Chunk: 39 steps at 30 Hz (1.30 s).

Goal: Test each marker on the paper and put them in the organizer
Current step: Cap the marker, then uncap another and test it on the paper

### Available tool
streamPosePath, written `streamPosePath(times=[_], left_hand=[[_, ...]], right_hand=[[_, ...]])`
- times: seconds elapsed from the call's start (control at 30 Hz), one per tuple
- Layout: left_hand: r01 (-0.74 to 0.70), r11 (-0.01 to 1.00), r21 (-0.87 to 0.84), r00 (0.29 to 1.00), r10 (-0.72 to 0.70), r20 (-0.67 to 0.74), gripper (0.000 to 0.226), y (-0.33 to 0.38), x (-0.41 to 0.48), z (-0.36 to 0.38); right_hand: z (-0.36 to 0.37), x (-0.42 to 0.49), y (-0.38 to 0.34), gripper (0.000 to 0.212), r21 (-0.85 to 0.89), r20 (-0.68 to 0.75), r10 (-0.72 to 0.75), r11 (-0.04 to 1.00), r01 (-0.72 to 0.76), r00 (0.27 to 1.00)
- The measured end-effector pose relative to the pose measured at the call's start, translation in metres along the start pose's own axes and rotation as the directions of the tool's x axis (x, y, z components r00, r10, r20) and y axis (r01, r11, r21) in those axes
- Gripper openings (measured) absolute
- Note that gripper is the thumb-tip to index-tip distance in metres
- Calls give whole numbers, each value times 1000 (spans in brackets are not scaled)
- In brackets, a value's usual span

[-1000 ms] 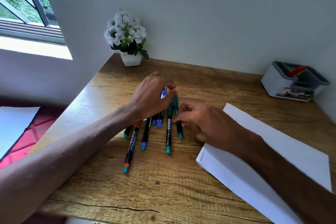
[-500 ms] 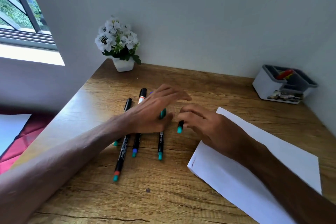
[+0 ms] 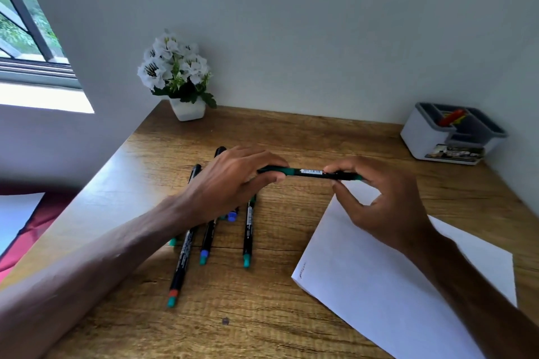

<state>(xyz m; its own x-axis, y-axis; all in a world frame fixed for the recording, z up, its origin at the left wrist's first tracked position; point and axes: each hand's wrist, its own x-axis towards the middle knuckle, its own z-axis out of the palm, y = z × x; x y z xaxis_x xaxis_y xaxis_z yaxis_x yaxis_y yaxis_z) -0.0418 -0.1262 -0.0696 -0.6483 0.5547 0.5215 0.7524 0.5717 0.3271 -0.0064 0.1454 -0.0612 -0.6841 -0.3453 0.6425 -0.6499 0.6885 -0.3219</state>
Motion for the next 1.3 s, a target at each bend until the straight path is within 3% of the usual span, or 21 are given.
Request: streamPosePath(times=[0.1,0.23,0.43,0.87,0.97,1.07,1.2,1.3], left_hand=[[-9,999,-34,1000,8,-9,38,11,-1,6],[-102,995,-11,994,102,-27,34,28,-5,13],[-184,972,146,982,186,-7,34,36,-6,12],[-210,958,196,976,196,90,41,39,-8,7],[-193,955,227,980,176,92,37,39,-8,7],[-160,956,245,986,142,89,36,40,-7,6],[-118,954,275,993,110,45,32,36,-6,6],[-46,960,278,999,50,-7,31,32,-4,5]], right_hand=[[5,-1,3,31,-107,91,-72,991,81,993],[18,-4,-8,38,-97,181,-166,978,186,969],[20,-7,-14,41,-76,190,-136,985,152,972],[16,-11,-12,42,-224,177,-111,963,150,978],[18,-10,-16,44,-193,182,-100,972,136,978],[18,-7,-21,43,-134,178,21,991,3,984],[11,-7,-20,21,96,207,157,979,-179,966],[4,-3,-14,28,204,187,160,959,-197,969]])
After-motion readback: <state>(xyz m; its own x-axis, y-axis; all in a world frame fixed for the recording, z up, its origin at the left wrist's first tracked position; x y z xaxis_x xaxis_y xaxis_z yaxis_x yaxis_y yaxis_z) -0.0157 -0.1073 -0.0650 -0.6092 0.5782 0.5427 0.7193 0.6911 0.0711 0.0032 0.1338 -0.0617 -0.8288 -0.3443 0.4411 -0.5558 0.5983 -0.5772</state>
